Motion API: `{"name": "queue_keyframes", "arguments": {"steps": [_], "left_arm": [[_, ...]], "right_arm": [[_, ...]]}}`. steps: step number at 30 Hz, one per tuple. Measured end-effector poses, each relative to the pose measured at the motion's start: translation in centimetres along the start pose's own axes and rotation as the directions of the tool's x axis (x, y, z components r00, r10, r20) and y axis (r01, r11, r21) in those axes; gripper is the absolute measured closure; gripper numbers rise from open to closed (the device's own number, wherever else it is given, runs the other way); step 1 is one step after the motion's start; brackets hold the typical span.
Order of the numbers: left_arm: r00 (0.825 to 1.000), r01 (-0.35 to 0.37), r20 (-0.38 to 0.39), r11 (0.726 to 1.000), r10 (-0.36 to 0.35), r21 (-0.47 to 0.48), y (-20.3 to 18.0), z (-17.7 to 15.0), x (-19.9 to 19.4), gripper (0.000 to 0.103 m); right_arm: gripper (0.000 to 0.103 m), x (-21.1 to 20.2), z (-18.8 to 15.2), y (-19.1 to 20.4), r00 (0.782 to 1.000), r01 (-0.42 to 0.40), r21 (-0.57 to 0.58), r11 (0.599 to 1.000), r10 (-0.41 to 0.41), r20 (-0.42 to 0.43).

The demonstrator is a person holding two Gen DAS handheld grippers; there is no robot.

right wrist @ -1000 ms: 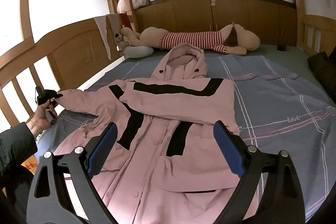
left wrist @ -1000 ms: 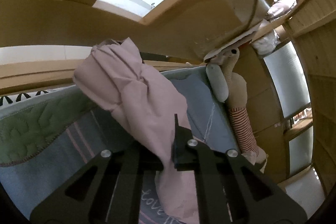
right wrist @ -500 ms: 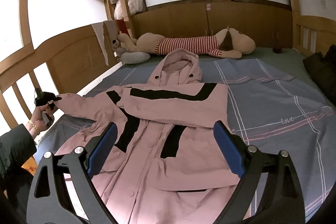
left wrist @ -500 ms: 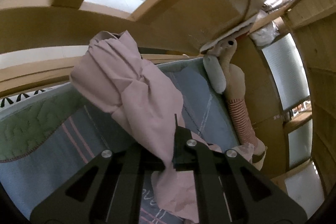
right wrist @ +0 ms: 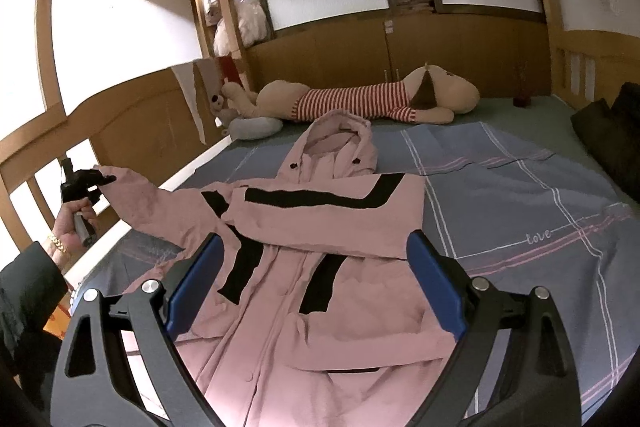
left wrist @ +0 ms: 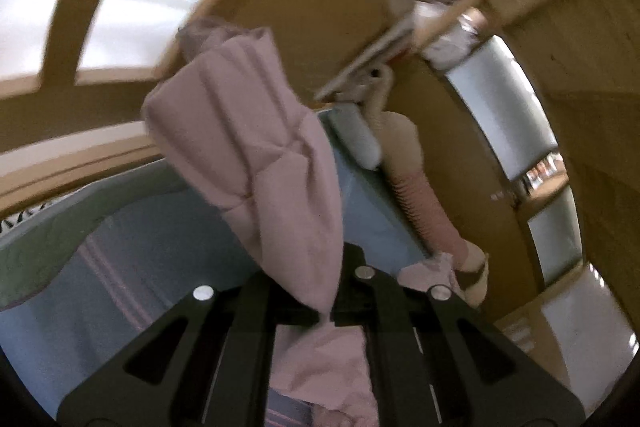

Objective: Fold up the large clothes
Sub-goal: 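Lift the gripped sleeve up off the bed with the left tool, then swing the held sleeve over the jacket chest with the left tool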

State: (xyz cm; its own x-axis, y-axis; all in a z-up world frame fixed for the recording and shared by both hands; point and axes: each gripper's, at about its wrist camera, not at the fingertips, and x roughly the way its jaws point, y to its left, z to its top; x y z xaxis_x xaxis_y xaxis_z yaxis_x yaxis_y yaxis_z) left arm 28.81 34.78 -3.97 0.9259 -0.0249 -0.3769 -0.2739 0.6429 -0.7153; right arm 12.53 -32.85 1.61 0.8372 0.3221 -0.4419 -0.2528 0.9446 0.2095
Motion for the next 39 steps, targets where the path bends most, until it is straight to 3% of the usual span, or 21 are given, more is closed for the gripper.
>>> {"name": "queue_keyframes", "arguments": {"steps": [6, 14, 21, 29, 39], "left_arm": [[0.993, 0.117, -0.030, 0.989, -0.114, 0.091, -9.0, -1.8, -0.2, 0.101], [0.961, 0.271, -0.114, 0.942, -0.253, 0.198, -22.6, -5.3, 0.1, 0.101], [0.937, 0.324, -0.226, 0.906, -0.266, 0.273, -30.3, -12.2, 1.9, 0.101], [0.918, 0.342, -0.313, 0.885, -0.244, 0.315, -33.4, -19.5, 4.7, 0.101], [0.896, 0.320, -0.416, 0.875, -0.155, 0.364, -32.7, -27.8, 10.3, 0.101]], "right_arm": [[0.010, -0.7, 0.4, -1.1, 1.000, 0.009, 0.027, 1.000, -0.009, 0.009], [0.010, -1.4, 0.8, -2.6, 1.000, 0.007, 0.071, 0.997, -0.009, 0.018], [0.010, -1.7, 0.9, -2.9, 1.000, -0.003, 0.079, 0.997, 0.001, 0.017], [0.010, -2.1, 0.8, -3.6, 1.000, -0.013, 0.100, 0.995, 0.011, 0.018], [0.007, -2.4, 0.7, -3.9, 1.000, -0.011, 0.109, 0.994, 0.009, 0.020]]}}
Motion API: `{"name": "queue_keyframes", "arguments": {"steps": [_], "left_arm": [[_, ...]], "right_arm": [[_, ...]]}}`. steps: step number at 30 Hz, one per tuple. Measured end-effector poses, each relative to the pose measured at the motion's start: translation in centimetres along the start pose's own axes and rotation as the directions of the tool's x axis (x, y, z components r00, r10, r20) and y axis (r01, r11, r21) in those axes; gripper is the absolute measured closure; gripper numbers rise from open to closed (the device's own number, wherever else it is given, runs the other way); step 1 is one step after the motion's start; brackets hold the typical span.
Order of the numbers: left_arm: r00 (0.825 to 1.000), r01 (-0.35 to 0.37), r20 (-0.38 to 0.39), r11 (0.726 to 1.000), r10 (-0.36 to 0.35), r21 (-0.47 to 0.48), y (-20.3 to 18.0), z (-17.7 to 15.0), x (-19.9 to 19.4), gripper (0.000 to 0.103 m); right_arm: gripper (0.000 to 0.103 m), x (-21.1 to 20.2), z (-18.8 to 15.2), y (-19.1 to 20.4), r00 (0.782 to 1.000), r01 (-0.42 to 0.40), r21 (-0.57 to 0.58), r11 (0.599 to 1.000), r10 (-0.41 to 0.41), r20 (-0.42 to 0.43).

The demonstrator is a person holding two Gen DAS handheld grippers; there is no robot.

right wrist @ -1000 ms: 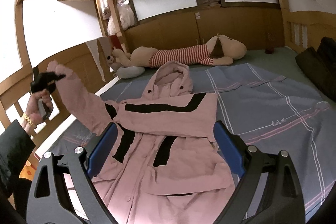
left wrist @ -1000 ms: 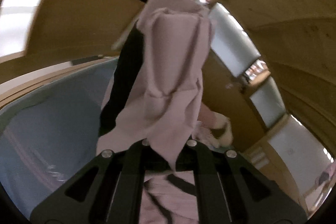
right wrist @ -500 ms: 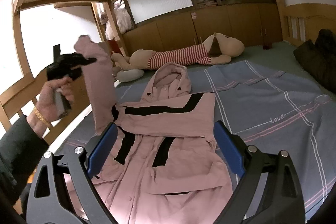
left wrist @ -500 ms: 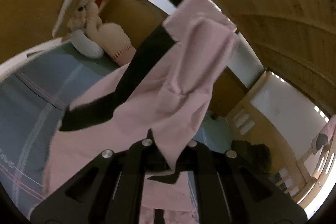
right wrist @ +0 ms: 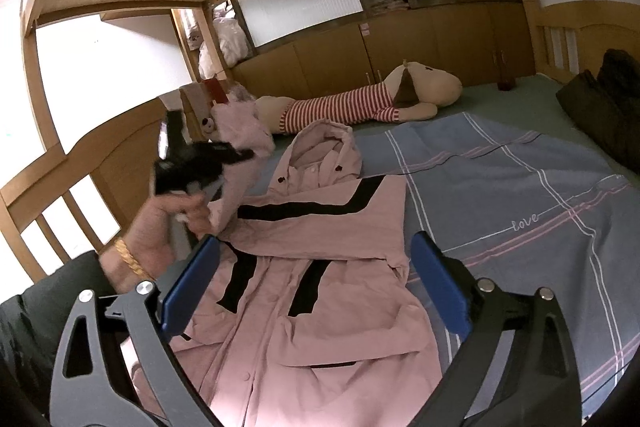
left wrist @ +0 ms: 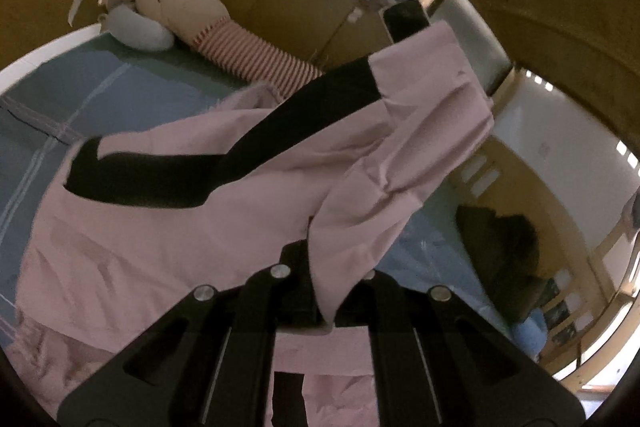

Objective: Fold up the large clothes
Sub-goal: 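Swing the held sleeve over the jacket chest with the left tool, then lay the sleeve on the chest, open the left tool and withdraw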

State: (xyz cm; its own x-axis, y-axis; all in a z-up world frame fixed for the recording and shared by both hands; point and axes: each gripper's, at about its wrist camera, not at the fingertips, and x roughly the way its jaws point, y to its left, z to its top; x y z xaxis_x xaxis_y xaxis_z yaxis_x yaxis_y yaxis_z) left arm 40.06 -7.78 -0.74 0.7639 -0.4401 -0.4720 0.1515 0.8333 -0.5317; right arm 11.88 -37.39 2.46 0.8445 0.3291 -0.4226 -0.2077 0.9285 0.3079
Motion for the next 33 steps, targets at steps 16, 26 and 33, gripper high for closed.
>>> {"name": "queue_keyframes", "arguments": {"steps": [16, 26, 33], "left_arm": [[0.972, -0.111, -0.195, 0.990, 0.127, 0.091, 0.8, -8.3, 11.9, 0.099], [0.944, -0.179, -0.240, 0.962, 0.227, 0.206, 0.6, -11.7, 14.0, 0.094], [0.930, -0.234, -0.210, 0.927, 0.301, 0.293, -0.7, -12.2, 14.2, 0.090]], "right_arm": [[0.006, 1.1, -0.1, 0.0, 1.000, 0.003, 0.004, 1.000, -0.002, -0.030], [0.006, 1.6, -0.2, 0.2, 0.999, 0.000, -0.002, 1.000, 0.000, -0.043], [0.006, 2.0, -0.2, 0.4, 0.999, -0.002, -0.006, 1.000, 0.002, -0.054]]}}
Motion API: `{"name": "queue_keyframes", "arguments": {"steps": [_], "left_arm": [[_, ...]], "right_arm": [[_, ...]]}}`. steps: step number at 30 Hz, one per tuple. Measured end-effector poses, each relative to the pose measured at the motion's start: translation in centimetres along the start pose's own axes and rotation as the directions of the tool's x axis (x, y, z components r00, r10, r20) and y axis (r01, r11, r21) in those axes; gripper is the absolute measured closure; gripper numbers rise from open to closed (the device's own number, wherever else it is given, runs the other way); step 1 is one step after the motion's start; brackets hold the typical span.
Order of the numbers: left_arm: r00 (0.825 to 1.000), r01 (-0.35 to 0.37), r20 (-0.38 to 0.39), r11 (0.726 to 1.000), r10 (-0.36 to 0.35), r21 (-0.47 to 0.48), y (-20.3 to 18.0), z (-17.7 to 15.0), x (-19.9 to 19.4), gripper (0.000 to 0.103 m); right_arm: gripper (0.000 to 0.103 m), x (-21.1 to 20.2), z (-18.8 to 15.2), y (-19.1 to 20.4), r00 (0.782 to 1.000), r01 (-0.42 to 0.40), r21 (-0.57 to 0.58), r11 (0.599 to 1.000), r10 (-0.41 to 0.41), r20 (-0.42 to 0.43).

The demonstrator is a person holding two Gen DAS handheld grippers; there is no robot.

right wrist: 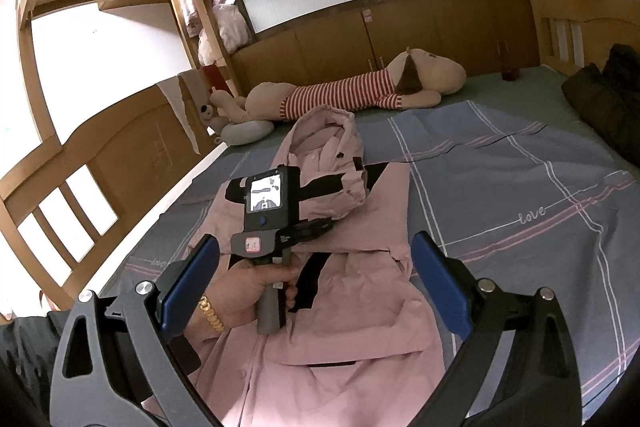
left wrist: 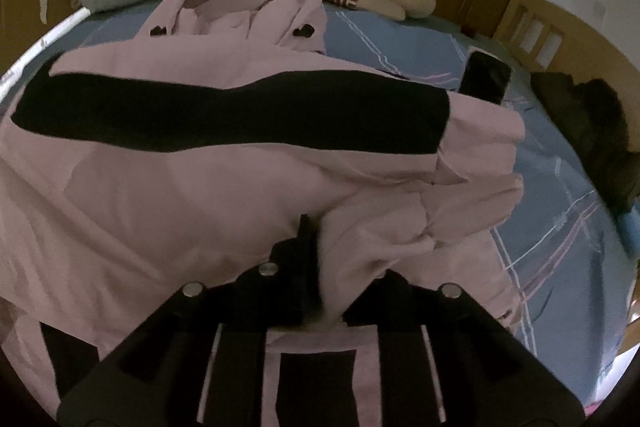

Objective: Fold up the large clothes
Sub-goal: 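Lay the sleeve on the chest, open the left tool and withdraw, then reach the right tool to the jacket hood and close on it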

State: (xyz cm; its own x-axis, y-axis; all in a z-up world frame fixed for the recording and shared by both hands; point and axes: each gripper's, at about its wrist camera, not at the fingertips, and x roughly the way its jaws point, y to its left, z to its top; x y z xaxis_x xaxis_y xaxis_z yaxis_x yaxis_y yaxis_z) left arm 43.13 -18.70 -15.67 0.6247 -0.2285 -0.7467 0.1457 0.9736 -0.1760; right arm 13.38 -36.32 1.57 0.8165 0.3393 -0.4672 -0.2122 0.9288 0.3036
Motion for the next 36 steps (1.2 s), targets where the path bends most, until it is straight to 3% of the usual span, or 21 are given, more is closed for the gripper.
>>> {"name": "queue_keyframes", "arguments": {"steps": [2, 3, 4, 6, 9, 11, 18, 20, 23, 27, 31, 36], "left_arm": [[1.000, -0.005, 0.013, 1.000, 0.005, 0.021, -0.4, 0.1, -0.4, 0.080], [1.000, 0.003, 0.020, 0.999, -0.003, 0.037, -0.6, 0.2, -0.7, 0.055], [0.999, 0.016, 0.034, 0.999, -0.018, 0.045, -0.8, 0.2, -1.1, 0.004], [0.991, 0.073, 0.106, 0.995, -0.080, 0.071, -1.2, 0.3, -2.5, 0.002], [0.990, 0.021, 0.137, 0.992, -0.038, 0.124, -2.3, 0.5, -3.7, 0.002], [0.985, 0.032, 0.166, 0.989, -0.055, 0.141, -2.6, 0.5, -5.2, 0.002], [0.970, 0.108, 0.200, 0.982, -0.139, 0.157, -0.6, -1.3, -15.1, 0.002], [0.965, 0.085, 0.229, 0.981, -0.124, 0.172, 0.2, -2.2, -17.7, 0.002], [0.955, -0.013, 0.291, 0.971, -0.058, 0.237, 1.9, -4.9, -22.7, 0.002], [0.966, -0.086, 0.258, 0.968, 0.022, 0.237, 4.4, -8.1, -27.6, 0.002], [0.963, -0.059, 0.269, 0.984, 0.012, 0.169, 6.8, -10.2, -31.2, 0.002], [0.947, -0.054, 0.321, 0.990, 0.009, 0.131, 8.5, -11.7, -33.8, 0.002]], "right_arm": [[0.006, 0.1, -0.1, 0.1, 1.000, 0.001, -0.003, 1.000, -0.001, -0.004], [0.006, 0.2, -0.1, 0.1, 1.000, 0.001, -0.004, 1.000, -0.001, -0.006], [0.006, 0.2, -0.1, 0.0, 1.000, 0.001, -0.003, 1.000, -0.001, -0.007], [0.006, 0.3, -0.1, 0.0, 1.000, 0.002, -0.003, 1.000, -0.002, -0.008], [0.006, 0.2, -0.1, -0.2, 1.000, 0.006, -0.003, 1.000, -0.006, -0.006], [0.006, 0.0, -0.1, -0.3, 1.000, 0.006, 0.003, 1.000, -0.006, -0.001], [0.006, -0.6, -0.4, 0.1, 1.000, -0.005, -0.012, 1.000, 0.005, 0.010], [0.006, -0.7, -0.5, 0.4, 1.000, -0.003, -0.025, 1.000, 0.003, 0.012], [0.006, -0.5, -0.7, 0.8, 1.000, 0.003, -0.035, 0.999, -0.003, 0.007], [0.006, 0.1, -1.1, 1.5, 1.000, 0.027, -0.062, 0.998, -0.027, -0.003], [0.006, 1.0, -1.4, 2.1, 0.999, 0.046, -0.088, 0.995, -0.048, -0.018], [0.006, 2.2, -1.9, 3.0, 0.996, 0.083, -0.118, 0.990, -0.086, -0.026]]}}
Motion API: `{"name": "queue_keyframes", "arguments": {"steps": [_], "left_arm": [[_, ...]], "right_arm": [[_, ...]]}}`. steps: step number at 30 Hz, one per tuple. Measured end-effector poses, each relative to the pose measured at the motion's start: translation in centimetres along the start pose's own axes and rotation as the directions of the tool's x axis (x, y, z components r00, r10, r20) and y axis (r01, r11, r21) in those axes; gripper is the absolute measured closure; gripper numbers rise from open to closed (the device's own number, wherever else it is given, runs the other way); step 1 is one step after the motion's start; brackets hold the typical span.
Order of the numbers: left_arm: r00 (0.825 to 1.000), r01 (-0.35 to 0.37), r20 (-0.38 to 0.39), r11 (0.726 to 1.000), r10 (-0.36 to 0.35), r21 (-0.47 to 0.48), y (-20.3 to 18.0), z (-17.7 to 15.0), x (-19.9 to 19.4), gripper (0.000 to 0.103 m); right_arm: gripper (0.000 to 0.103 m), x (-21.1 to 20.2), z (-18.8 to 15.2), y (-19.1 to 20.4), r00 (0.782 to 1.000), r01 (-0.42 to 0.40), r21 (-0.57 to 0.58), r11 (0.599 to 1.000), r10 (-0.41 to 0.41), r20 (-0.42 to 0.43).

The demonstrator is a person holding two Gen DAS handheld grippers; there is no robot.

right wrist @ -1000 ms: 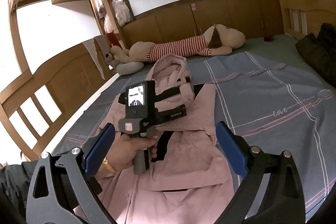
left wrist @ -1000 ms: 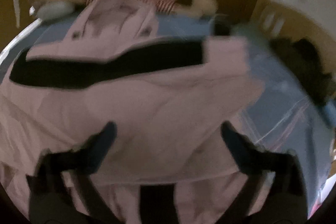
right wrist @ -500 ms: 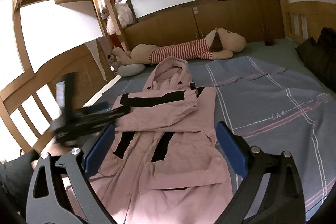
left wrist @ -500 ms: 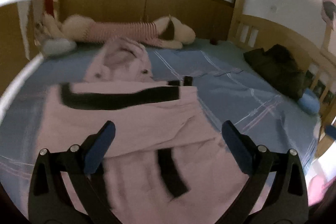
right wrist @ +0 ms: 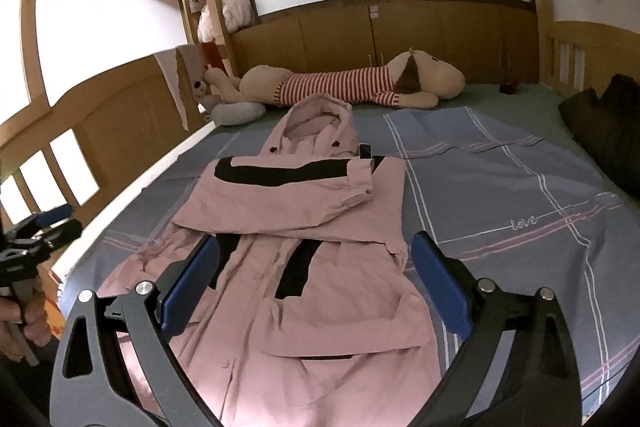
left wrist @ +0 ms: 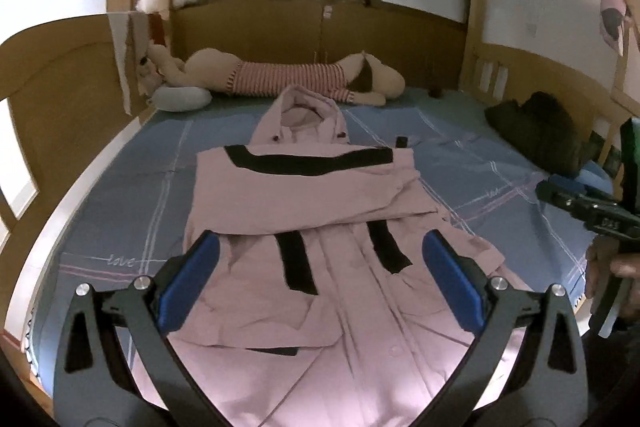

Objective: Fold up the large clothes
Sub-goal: 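Reach the right tool to the jacket hood and close on it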

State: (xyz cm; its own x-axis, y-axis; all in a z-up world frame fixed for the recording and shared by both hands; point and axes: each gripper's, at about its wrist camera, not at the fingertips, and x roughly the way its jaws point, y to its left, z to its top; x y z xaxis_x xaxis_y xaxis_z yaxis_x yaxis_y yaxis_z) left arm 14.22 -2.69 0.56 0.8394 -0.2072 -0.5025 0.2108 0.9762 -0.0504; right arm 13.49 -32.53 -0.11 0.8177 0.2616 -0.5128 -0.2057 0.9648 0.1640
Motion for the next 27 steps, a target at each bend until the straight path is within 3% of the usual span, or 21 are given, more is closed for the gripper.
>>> {"name": "queue_keyframes", "arguments": {"steps": [10, 20, 27], "left_arm": [[0.995, -0.091, -0.045, 0.995, 0.093, 0.048, 1.6, -1.6, 3.1, 0.002], [0.996, -0.062, -0.059, 0.997, 0.064, 0.039, 1.8, -1.4, 2.7, 0.002], [0.997, -0.039, -0.069, 0.999, 0.041, 0.025, 1.8, -0.8, 2.8, 0.002]], "right_arm": [[0.006, 1.6, -0.6, 1.1, 0.999, 0.033, -0.051, 0.998, -0.035, -0.027], [0.006, 2.2, -0.7, 1.6, 0.999, 0.016, -0.058, 0.998, -0.019, -0.049], [0.006, 3.6, -1.0, 1.3, 0.995, -0.009, -0.001, 1.000, 0.009, -0.104]]}}
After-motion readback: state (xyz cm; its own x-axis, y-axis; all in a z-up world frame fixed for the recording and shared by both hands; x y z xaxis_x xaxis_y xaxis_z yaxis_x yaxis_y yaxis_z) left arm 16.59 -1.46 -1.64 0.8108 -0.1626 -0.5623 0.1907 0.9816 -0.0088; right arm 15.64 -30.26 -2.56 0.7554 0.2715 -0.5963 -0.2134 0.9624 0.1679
